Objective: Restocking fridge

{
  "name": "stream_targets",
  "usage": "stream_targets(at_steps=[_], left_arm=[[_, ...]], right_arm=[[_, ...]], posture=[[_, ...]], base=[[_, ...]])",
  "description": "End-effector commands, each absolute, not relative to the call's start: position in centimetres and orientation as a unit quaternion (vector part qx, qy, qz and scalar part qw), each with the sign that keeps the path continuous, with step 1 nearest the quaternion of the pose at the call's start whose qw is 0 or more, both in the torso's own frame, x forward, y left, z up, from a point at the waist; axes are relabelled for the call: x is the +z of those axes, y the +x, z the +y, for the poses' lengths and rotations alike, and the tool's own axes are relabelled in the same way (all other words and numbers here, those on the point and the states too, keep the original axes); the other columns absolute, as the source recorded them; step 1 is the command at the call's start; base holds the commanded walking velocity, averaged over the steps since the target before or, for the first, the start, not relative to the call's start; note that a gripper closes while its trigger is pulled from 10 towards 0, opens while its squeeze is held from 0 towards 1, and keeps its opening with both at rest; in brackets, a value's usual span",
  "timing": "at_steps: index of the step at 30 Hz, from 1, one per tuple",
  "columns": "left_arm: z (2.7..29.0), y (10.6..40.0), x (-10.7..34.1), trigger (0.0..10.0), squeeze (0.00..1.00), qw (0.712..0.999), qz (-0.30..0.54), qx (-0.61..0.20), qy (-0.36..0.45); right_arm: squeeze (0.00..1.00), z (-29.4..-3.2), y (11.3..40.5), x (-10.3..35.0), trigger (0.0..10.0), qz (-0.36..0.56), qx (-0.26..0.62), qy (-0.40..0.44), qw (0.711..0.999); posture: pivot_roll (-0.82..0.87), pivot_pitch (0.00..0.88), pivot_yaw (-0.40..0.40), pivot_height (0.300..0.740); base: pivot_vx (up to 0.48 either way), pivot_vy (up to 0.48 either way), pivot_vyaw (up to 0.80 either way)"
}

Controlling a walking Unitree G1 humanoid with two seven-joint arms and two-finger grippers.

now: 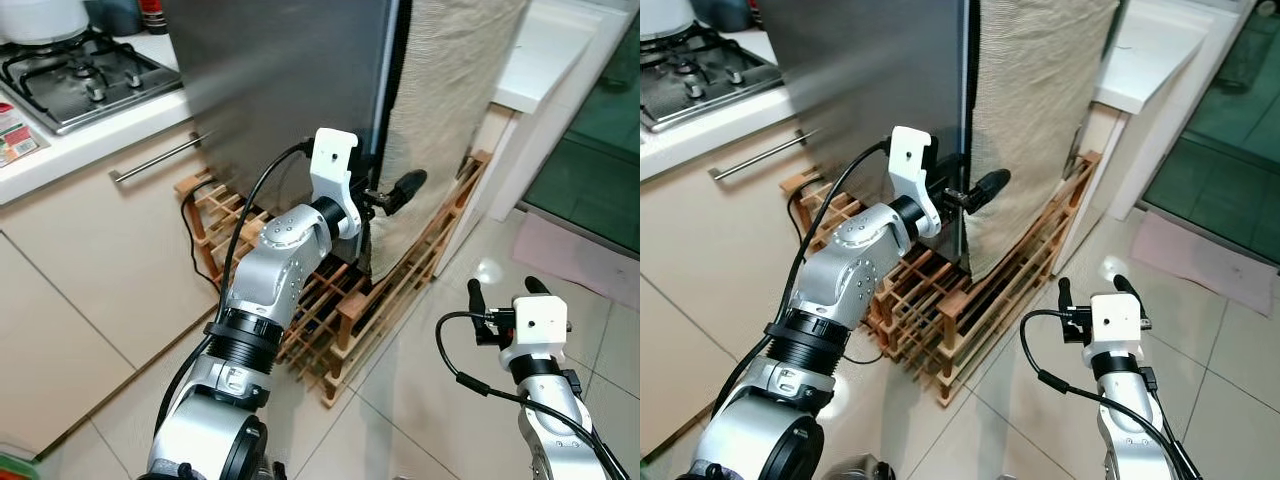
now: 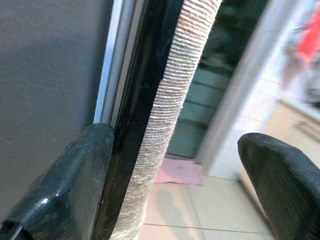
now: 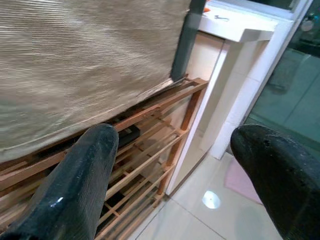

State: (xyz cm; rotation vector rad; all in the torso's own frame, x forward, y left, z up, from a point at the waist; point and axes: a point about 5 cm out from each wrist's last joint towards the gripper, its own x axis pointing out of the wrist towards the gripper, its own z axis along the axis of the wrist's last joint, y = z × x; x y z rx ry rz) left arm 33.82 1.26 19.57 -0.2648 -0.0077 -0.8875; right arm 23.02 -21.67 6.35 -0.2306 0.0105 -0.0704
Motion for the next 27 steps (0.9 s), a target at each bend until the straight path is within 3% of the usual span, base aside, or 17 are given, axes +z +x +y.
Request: stream_targets(at_steps=[1, 9, 15, 17, 19, 22, 24, 27], left_arm=[[-1.7, 32.5, 21.3, 10.0, 0.0, 0.853, -0.024, -0.506, -0.126], [-3.4, 31.2, 22.6, 10.0, 0.0, 0.823, -0.04, -0.546, -0.152], [-3.1, 30.2, 23.9, 10.0, 0.0, 0.798, -0.054, -0.568, -0.194], [-2.3, 29.9, 24.5, 10.0, 0.0, 0.791, -0.065, -0.574, -0.2], [1.2, 30.4, 25.6, 10.0, 0.0, 0.809, -0.083, -0.541, -0.213], [2.4, 30.8, 25.7, 10.0, 0.0, 0.82, -0.086, -0.522, -0.219], [5.4, 31.3, 25.3, 10.0, 0.0, 0.844, -0.08, -0.479, -0.226], [6.5, 31.3, 25.0, 10.0, 0.0, 0.854, -0.073, -0.463, -0.224]], right_arm=[[0.0, -21.8, 23.0, 6.0, 10.0, 0.016, -0.04, -0.11, 0.993], [0.0, -21.5, 23.3, 6.2, 10.0, 0.015, -0.037, -0.107, 0.993], [0.0, -21.6, 23.3, 6.1, 10.0, 0.021, -0.033, -0.106, 0.994], [0.0, -21.6, 23.2, 5.9, 10.0, 0.026, -0.032, -0.105, 0.994], [0.0, -21.4, 23.1, 5.3, 10.0, 0.036, -0.028, -0.097, 0.994], [0.0, -21.3, 23.1, 5.2, 10.0, 0.038, -0.024, -0.094, 0.995], [0.0, -20.4, 23.3, 5.1, 10.0, 0.031, 0.008, -0.053, 0.998], [0.0, -19.7, 23.6, 5.7, 10.0, 0.015, 0.025, -0.027, 0.999]], posture=[[-0.17, 0.0, 0.003, 0.726], [-0.18, 0.0, 0.005, 0.726], [-0.18, 0.0, 0.003, 0.726], [-0.17, 0.0, 0.001, 0.726], [-0.16, 0.0, 0.0, 0.726], [-0.16, 0.0, 0.0, 0.726], [-0.13, 0.0, -0.002, 0.726], [-0.12, 0.0, -0.001, 0.726]], base=[[0.0, 0.0, 0.0], [0.0, 0.0, 0.0], [0.0, 0.0, 0.0], [0.0, 0.0, 0.0], [0.0, 0.0, 0.0], [0.0, 0.0, 0.0], [0.0, 0.0, 0.0], [0.0, 0.0, 0.0]])
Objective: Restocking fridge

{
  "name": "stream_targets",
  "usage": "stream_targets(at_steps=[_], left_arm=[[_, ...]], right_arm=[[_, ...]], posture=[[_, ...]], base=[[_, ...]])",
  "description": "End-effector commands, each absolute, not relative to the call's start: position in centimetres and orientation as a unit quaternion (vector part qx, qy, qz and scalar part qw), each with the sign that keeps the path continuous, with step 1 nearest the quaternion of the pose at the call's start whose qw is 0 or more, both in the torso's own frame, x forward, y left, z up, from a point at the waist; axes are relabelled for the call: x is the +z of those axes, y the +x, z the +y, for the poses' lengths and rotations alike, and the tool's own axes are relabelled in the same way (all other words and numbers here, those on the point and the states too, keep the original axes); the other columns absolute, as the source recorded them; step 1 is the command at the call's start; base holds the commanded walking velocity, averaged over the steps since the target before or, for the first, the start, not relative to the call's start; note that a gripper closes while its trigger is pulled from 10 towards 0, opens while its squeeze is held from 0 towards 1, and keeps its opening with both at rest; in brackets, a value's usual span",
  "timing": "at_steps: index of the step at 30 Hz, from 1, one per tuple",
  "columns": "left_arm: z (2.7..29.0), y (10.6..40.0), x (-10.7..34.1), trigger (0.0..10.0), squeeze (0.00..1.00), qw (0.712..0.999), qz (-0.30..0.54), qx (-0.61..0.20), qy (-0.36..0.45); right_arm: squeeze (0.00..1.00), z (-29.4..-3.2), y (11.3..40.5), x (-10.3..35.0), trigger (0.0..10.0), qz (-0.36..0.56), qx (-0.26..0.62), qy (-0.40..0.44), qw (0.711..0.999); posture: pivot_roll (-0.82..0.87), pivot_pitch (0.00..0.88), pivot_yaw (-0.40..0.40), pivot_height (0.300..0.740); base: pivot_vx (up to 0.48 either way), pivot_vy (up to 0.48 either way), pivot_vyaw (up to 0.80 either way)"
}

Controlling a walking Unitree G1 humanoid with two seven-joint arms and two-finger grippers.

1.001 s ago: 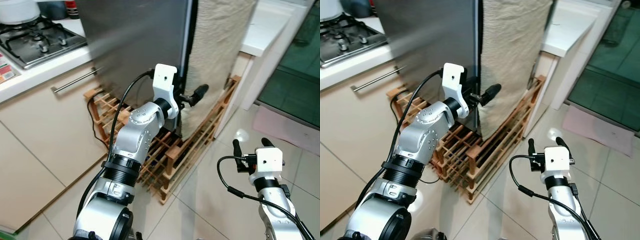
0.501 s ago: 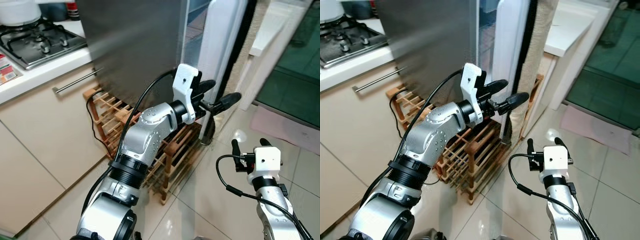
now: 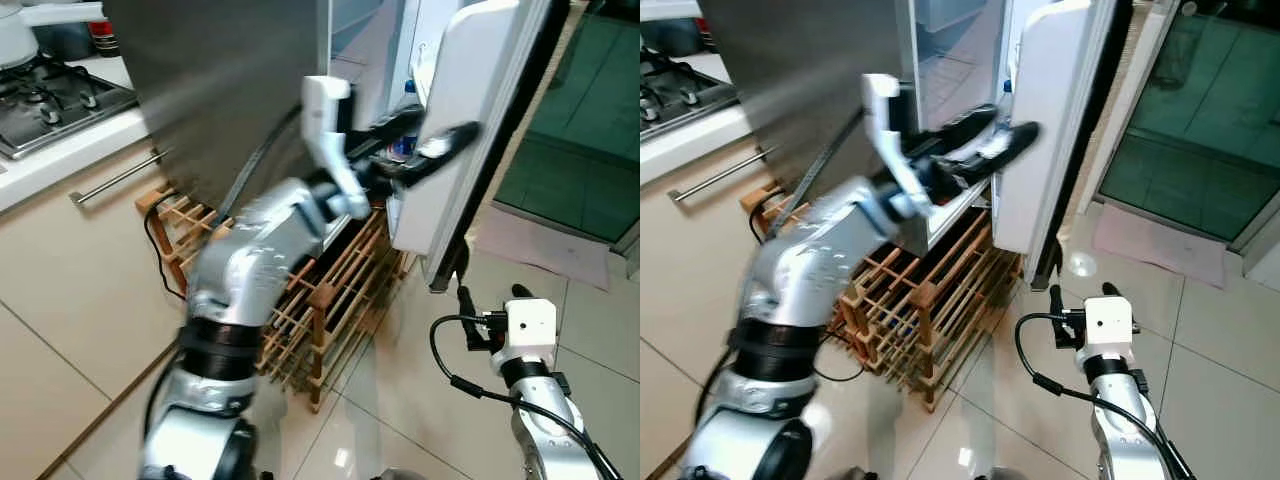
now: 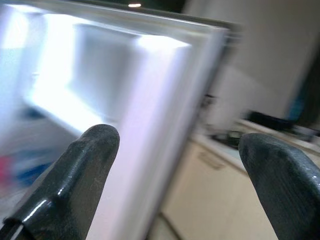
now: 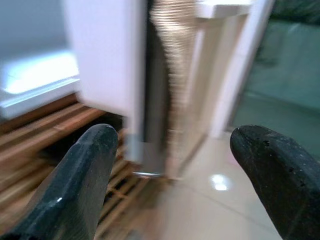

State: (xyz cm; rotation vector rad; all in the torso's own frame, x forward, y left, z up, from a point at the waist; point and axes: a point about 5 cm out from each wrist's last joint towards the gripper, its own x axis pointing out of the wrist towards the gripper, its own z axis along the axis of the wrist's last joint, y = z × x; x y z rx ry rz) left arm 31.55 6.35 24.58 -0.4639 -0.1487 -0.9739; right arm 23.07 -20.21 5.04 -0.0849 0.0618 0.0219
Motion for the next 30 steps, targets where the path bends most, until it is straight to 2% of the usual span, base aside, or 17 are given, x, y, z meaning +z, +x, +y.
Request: stream_targets(at_steps=[1, 3, 6, 7, 8, 9, 11, 12, 15, 21, 30], left_arm=[[7.7, 31.4, 24.3, 10.0, 0.0, 0.868, -0.061, -0.445, -0.213], [8.5, 31.5, 23.7, 10.0, 0.0, 0.879, -0.051, -0.429, -0.203], [10.5, 32.0, 22.0, 10.0, 0.0, 0.913, -0.027, -0.365, -0.177], [10.5, 32.0, 22.0, 10.0, 0.0, 0.913, -0.027, -0.365, -0.177], [11.0, 32.4, 21.3, 10.0, 0.0, 0.934, -0.025, -0.326, -0.148], [11.0, 32.4, 21.3, 10.0, 0.0, 0.934, -0.025, -0.326, -0.148], [12.3, 33.3, 19.4, 10.0, 0.0, 0.973, -0.015, -0.213, -0.092], [12.3, 33.3, 19.4, 10.0, 0.0, 0.973, -0.015, -0.213, -0.092], [14.4, 33.6, 16.5, 10.0, 0.0, 0.997, 0.024, -0.077, -0.019], [15.8, 32.6, 12.2, 10.0, 0.0, 0.993, 0.1, 0.014, 0.056], [16.2, 32.1, 9.9, 10.0, 0.0, 0.988, 0.116, 0.067, 0.076]], right_arm=[[0.0, -18.6, 24.2, 6.7, 10.0, 0.001, 0.056, -0.002, 0.998], [0.0, -17.6, 24.7, 7.6, 10.0, -0.008, 0.08, 0.016, 0.997], [0.0, -15.2, 26.1, 9.6, 10.0, -0.014, 0.145, 0.038, 0.989], [0.0, -15.2, 26.1, 9.6, 10.0, -0.014, 0.145, 0.038, 0.989], [0.0, -14.8, 26.6, 10.2, 10.0, -0.02, 0.153, 0.036, 0.987], [0.0, -14.8, 26.6, 10.2, 10.0, -0.02, 0.153, 0.036, 0.987], [0.0, -14.3, 27.9, 11.4, 10.0, -0.033, 0.16, 0.021, 0.986], [0.0, -14.3, 27.9, 11.4, 10.0, -0.033, 0.16, 0.021, 0.986], [0.0, -13.9, 29.4, 12.5, 10.0, -0.046, 0.17, -0.002, 0.984], [0.0, -13.7, 30.6, 13.4, 10.0, -0.044, 0.171, -0.024, 0.984], [0.0, -15.6, 32.0, 13.6, 10.0, -0.04, 0.128, -0.055, 0.989]], posture=[[-0.11, 0.0, 0.002, 0.726], [-0.11, 0.0, 0.0, 0.726], [-0.09, 0.0, -0.007, 0.726], [-0.09, 0.0, -0.007, 0.726], [-0.09, 0.0, -0.008, 0.726], [-0.09, 0.0, -0.008, 0.726], [-0.08, 0.0, -0.01, 0.726], [-0.08, 0.0, -0.01, 0.726], [-0.08, 0.0, -0.01, 0.726], [-0.08, 0.0, -0.009, 0.726], [-0.08, 0.0, -0.007, 0.726]], base=[[0.0, 0.0, 0.0], [0.0, 0.0, 0.0], [0.0, 0.0, 0.0], [0.0, 0.0, 0.0], [0.0, 0.0, 0.0], [0.0, 0.0, 0.0], [0.0, 0.0, 0.0], [0.0, 0.0, 0.0], [0.0, 0.0, 0.0], [0.0, 0.0, 0.0], [0.0, 0.0, 0.0]])
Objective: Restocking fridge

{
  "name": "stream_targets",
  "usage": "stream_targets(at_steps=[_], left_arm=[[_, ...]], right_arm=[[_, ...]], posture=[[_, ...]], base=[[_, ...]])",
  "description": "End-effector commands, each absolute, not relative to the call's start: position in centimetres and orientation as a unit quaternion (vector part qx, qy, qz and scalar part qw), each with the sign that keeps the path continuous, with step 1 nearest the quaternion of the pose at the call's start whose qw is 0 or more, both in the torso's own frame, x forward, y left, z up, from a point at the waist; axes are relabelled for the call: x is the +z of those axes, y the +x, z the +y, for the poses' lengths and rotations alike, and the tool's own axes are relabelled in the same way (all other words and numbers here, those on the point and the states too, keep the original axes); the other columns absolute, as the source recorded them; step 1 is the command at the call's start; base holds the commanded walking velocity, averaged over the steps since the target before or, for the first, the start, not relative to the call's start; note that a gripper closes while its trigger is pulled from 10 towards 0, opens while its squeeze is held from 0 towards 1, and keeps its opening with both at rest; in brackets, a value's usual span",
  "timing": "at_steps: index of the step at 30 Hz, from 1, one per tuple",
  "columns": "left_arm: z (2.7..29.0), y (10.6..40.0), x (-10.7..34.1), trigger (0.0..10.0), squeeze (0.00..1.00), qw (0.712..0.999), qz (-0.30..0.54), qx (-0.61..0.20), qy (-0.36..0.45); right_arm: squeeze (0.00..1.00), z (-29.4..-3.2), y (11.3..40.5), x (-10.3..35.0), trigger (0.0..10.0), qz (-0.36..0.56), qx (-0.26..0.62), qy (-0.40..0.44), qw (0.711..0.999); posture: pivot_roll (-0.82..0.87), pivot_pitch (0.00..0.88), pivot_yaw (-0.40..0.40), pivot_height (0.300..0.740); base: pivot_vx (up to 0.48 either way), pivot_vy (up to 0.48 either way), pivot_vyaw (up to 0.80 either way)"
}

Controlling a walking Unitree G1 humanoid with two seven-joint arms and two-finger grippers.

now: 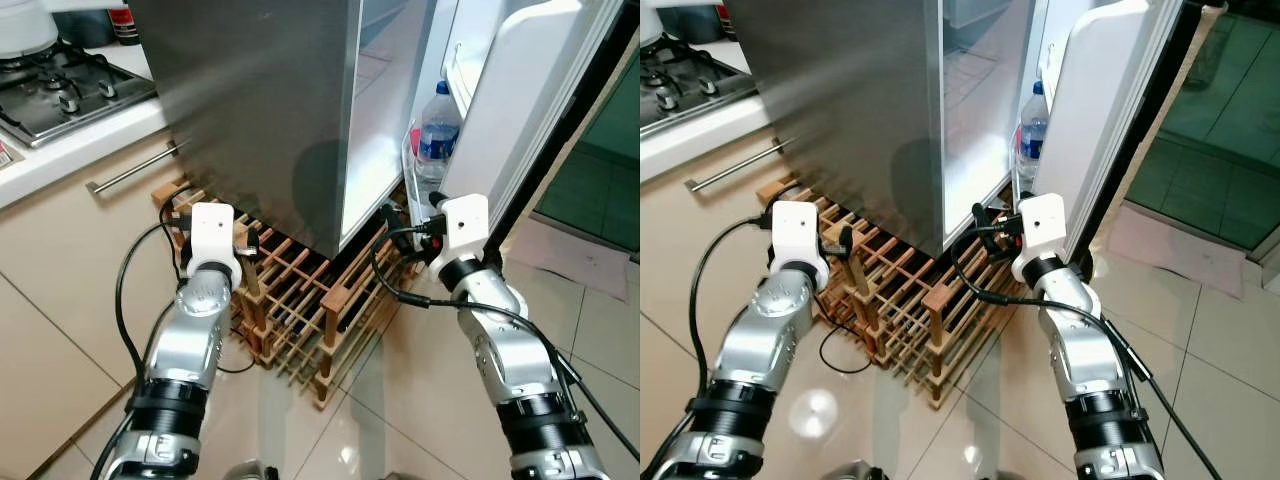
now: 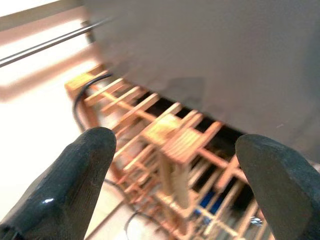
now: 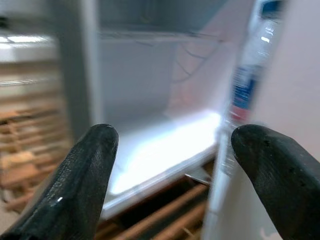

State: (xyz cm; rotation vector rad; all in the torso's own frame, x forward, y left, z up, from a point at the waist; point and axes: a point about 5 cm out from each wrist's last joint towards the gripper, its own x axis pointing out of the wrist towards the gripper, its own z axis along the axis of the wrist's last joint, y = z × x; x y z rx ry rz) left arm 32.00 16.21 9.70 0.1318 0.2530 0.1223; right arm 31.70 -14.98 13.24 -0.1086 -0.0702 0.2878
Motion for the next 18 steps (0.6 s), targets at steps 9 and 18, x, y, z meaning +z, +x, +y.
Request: stream_targets(at_steps=[9, 18], left_arm=[[15.9, 32.2, 9.6, 10.0, 0.0, 0.988, 0.112, 0.068, 0.076], [15.2, 32.3, 9.8, 10.0, 0.0, 0.99, 0.105, 0.059, 0.072]], right_arm=[[0.0, -21.6, 32.7, 13.3, 10.0, -0.019, 0.054, -0.105, 0.993], [0.0, -32.3, 30.4, 13.9, 10.0, 0.009, -0.129, -0.171, 0.977]], posture=[[-0.1, 0.0, -0.001, 0.726], [-0.13, 0.0, 0.006, 0.726]], base=[[0.0, 0.0, 0.0], [0.0, 0.0, 0.0]])
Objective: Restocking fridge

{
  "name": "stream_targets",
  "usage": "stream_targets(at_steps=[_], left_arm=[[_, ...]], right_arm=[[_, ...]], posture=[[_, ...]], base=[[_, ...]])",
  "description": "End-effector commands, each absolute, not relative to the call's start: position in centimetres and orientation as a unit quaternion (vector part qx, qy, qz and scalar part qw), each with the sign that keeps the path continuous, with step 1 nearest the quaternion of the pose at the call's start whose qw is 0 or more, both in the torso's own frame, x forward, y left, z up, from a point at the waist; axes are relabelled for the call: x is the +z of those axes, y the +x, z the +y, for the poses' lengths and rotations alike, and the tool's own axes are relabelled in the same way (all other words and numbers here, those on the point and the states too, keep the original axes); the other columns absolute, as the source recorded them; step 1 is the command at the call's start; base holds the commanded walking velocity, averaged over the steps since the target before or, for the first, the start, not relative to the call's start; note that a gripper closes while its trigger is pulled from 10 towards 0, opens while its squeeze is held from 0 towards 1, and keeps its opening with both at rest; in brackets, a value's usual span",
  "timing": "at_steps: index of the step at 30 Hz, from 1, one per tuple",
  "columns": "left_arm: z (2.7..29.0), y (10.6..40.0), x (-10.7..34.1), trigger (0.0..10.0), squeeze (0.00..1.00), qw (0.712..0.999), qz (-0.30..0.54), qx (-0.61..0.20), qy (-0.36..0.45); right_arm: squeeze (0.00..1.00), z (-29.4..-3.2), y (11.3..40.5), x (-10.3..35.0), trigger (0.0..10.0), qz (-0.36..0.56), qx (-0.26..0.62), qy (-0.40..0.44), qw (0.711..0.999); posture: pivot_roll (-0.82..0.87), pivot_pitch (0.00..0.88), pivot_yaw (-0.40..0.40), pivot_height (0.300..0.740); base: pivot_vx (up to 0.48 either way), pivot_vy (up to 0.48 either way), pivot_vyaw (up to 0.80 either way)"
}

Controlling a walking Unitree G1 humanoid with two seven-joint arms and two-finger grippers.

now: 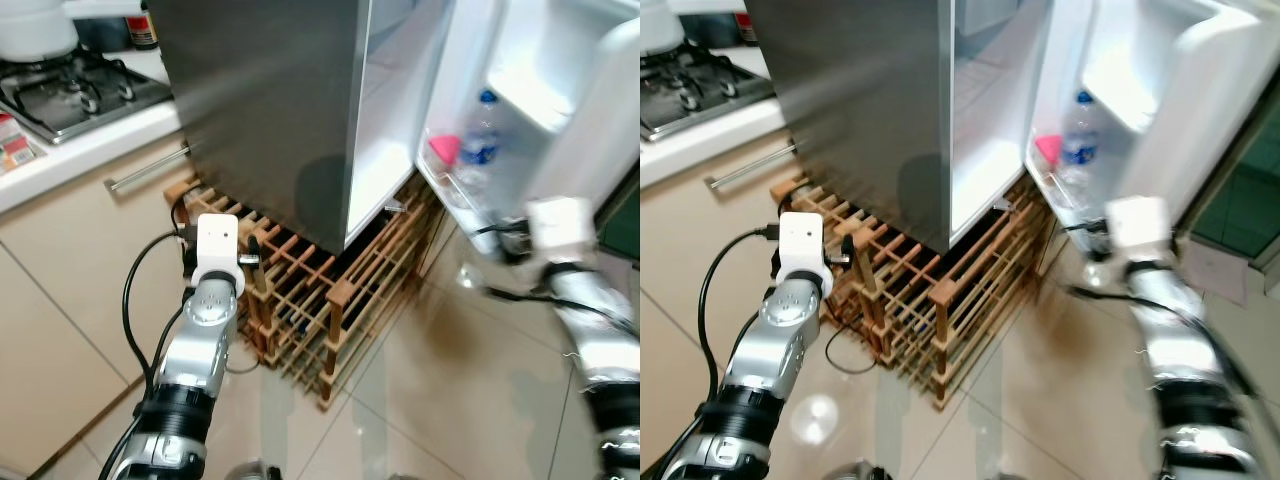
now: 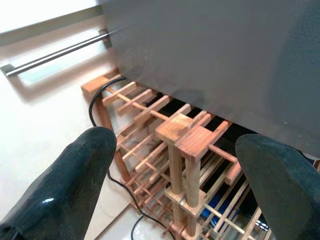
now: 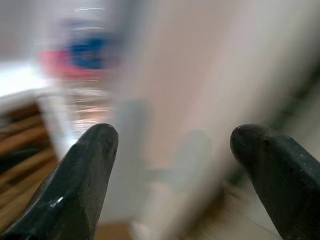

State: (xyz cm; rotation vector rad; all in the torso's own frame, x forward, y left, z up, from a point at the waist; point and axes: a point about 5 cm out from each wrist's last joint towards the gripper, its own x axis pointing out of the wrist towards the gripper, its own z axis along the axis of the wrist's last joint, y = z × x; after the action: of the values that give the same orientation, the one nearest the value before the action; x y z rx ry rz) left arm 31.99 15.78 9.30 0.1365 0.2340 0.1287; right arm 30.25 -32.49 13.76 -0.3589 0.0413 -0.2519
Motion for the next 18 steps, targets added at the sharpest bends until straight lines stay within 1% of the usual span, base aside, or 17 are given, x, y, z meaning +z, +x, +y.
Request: stream_targets(at_steps=[1, 2, 3, 4, 5, 6, 7, 8, 9, 12, 13, 14, 16, 18], left_arm=[[15.1, 32.4, 9.9, 10.0, 0.0, 0.99, 0.105, 0.058, 0.072], [15.0, 32.6, 9.9, 10.0, 0.0, 0.99, 0.104, 0.057, 0.073], [15.0, 32.6, 9.9, 10.0, 0.0, 0.99, 0.104, 0.057, 0.073], [15.0, 32.7, 10.0, 10.0, 0.0, 0.99, 0.103, 0.057, 0.073], [14.9, 32.9, 10.1, 10.0, 0.0, 0.991, 0.1, 0.056, 0.074], [14.9, 33.0, 10.2, 10.0, 0.0, 0.991, 0.097, 0.056, 0.076], [14.9, 33.0, 10.2, 10.0, 0.0, 0.991, 0.097, 0.056, 0.076], [14.9, 33.1, 10.3, 10.0, 0.0, 0.991, 0.095, 0.057, 0.077], [14.9, 33.3, 10.6, 10.0, 0.0, 0.992, 0.088, 0.059, 0.074], [14.9, 33.5, 11.1, 10.0, 0.0, 0.994, 0.072, 0.062, 0.056], [15.0, 33.6, 11.6, 10.0, 0.0, 0.996, 0.054, 0.056, 0.054], [15.0, 33.6, 11.6, 10.0, 0.0, 0.996, 0.054, 0.056, 0.054], [15.2, 33.6, 12.1, 10.0, 0.0, 0.997, 0.036, 0.053, 0.04], [15.6, 33.5, 11.9, 10.0, 0.0, 0.997, 0.039, 0.061, 0.019]], right_arm=[[0.0, -32.5, 30.3, 14.5, 10.0, -0.005, -0.139, -0.162, 0.977], [0.0, -31.1, 30.8, 14.8, 10.0, -0.021, -0.119, -0.136, 0.983], [0.0, -31.1, 30.8, 14.8, 10.0, -0.021, -0.119, -0.136, 0.983], [0.0, -30.5, 31.0, 14.9, 10.0, -0.026, -0.11, -0.127, 0.985], [0.0, -28.4, 31.5, 15.1, 10.0, -0.048, -0.076, -0.106, 0.99], [0.0, -27.1, 31.7, 15.0, 10.0, -0.052, -0.054, -0.101, 0.992], [0.0, -27.1, 31.7, 15.0, 10.0, -0.052, -0.054, -0.101, 0.992], [0.0, -25.6, 32.0, 15.0, 10.0, -0.059, -0.031, -0.091, 0.994], [0.0, -23.4, 32.3, 14.6, 10.0, -0.064, 0.002, -0.084, 0.994], [0.0, -21.5, 32.5, 13.8, 10.0, -0.059, 0.02, -0.064, 0.996], [0.0, -20.8, 32.7, 13.5, 10.0, -0.057, 0.014, -0.039, 0.998], [0.0, -20.8, 32.7, 13.5, 10.0, -0.057, 0.014, -0.039, 0.998], [0.0, -19.2, 33.2, 13.2, 10.0, -0.055, 0.012, 0.007, 0.998], [0.0, -17.4, 33.3, 12.9, 10.0, -0.052, 0.033, 0.023, 0.998]], posture=[[-0.13, 0.0, 0.008, 0.726], [-0.14, 0.0, 0.007, 0.726], [-0.14, 0.0, 0.007, 0.726], [-0.14, 0.0, 0.007, 0.726], [-0.14, 0.0, 0.007, 0.726], [-0.13, 0.0, 0.007, 0.726], [-0.13, 0.0, 0.007, 0.726], [-0.13, 0.0, 0.006, 0.726], [-0.12, 0.0, 0.004, 0.726], [-0.11, 0.0, -0.005, 0.726], [-0.1, 0.0, -0.01, 0.726], [-0.1, 0.0, -0.01, 0.726], [-0.09, 0.0, -0.004, 0.726], [-0.08, 0.0, 0.002, 0.726]], base=[[0.0, 0.0, 0.0], [0.0, 0.0, 0.0], [0.0, 0.0, 0.0], [0.0, 0.0, 0.0], [0.0, 0.0, 0.0], [0.0, 0.0, 0.0], [0.0, 0.0, 0.0], [0.0, 0.0, 0.0], [0.0, 0.0, 0.7], [0.0, 0.0, 0.68], [0.0, 0.0, 0.65], [0.0, 0.0, 0.65], [0.0, 0.0, 0.65], [0.0, 0.0, 0.65]])
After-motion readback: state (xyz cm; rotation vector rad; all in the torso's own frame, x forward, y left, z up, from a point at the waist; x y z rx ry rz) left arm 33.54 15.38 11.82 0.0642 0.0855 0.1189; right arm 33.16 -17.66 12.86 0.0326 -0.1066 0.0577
